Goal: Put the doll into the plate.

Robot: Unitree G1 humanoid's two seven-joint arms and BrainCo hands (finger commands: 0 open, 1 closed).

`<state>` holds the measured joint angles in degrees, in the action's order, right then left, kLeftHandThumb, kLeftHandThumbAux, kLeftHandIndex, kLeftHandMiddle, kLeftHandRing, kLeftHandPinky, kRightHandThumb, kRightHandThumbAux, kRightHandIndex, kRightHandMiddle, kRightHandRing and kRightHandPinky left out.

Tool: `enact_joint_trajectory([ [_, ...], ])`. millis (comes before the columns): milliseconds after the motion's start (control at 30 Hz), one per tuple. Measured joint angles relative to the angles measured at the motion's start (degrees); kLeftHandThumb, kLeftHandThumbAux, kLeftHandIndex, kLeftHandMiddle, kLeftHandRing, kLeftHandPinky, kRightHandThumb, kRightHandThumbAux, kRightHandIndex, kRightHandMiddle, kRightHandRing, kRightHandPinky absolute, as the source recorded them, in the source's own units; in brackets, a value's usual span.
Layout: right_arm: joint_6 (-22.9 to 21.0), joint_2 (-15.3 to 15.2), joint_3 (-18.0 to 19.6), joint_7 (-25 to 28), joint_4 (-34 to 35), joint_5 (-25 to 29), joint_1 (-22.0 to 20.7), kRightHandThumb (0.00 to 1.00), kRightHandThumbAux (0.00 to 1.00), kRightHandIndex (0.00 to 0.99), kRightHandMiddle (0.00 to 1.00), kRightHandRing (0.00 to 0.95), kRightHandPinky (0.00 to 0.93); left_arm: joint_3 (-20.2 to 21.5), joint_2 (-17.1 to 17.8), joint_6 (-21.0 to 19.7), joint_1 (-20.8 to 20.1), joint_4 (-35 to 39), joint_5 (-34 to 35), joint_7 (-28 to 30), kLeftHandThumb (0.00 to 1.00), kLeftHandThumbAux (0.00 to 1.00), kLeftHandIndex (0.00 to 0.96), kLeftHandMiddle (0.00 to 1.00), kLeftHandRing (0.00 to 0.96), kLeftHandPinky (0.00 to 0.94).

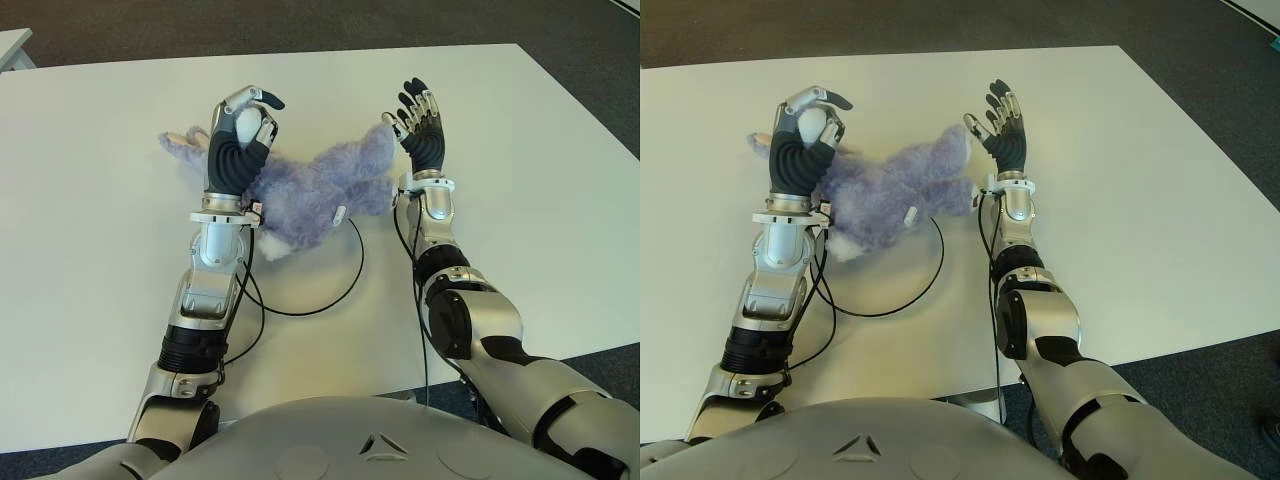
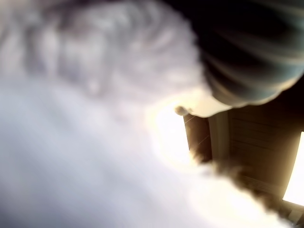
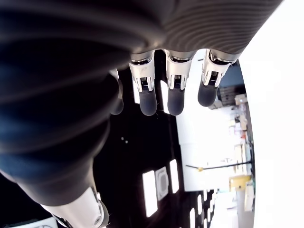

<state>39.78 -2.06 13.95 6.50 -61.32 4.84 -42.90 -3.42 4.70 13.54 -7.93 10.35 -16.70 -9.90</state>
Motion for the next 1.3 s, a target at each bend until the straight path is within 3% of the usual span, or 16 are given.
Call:
enact_joint_trajectory([
  [533,0.0,0.0,0.0,-0.2,0.0,0.0,0.0,0.228,0.819,0.094,0.110,0.089,0.087,0.1,0.0,-1.3,1.2,1.1,1.6,1.9,0.729,0.696,0.444,0.839,0.845,0.861],
  [1000,0.0,0.1,0.0,-0.2,0.0,0.0,0.0,0.249,0.816,0.100,0.112,0.091,0.086,0.0,-0.4,-7.0,2.7,3.0,3.1,4.1,0.725,0.698,0.443,0.835,0.837,0.854],
  [1300,0.0,0.2,0.0,-0.3,0.1,0.0,0.1,0.237,0.820,0.093,0.107,0.086,0.082,0.0,-0.7,-8.2,3.2,3.3,3.4,4.6,0.726,0.698,0.443,0.837,0.840,0.856],
])
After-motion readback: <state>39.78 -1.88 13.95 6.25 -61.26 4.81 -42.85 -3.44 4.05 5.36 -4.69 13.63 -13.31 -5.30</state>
